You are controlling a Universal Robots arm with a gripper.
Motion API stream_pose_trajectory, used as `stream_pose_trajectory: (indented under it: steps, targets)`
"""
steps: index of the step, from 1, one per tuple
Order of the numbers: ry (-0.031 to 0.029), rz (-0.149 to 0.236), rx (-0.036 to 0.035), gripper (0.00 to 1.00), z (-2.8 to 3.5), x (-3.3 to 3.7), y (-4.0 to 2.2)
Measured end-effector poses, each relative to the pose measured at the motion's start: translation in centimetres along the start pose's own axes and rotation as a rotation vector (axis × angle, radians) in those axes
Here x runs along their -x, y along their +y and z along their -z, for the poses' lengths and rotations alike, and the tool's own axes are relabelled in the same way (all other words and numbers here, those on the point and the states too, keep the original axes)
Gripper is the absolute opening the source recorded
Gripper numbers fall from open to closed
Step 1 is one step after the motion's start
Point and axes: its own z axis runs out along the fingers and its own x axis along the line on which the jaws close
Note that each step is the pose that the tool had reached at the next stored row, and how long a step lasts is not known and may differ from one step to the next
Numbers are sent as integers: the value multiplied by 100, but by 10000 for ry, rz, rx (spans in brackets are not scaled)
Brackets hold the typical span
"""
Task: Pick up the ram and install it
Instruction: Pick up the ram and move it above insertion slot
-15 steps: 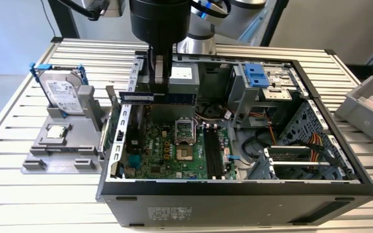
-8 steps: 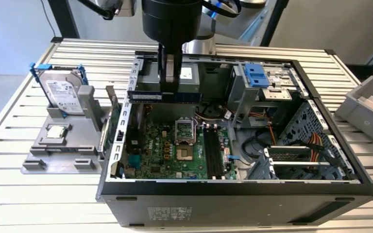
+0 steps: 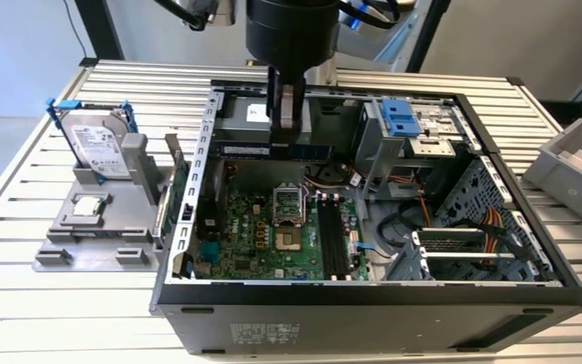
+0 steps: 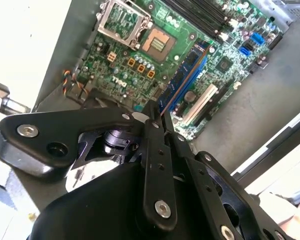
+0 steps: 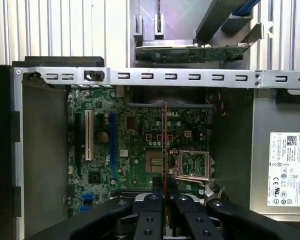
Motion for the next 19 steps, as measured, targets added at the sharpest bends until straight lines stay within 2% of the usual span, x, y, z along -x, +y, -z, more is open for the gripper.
stream_pose_trajectory:
  steps: [5,19]
  targets:
    - [-4,-206,3,0,1,7,-81]
    - [-6,-301,5,0,8,23,-436]
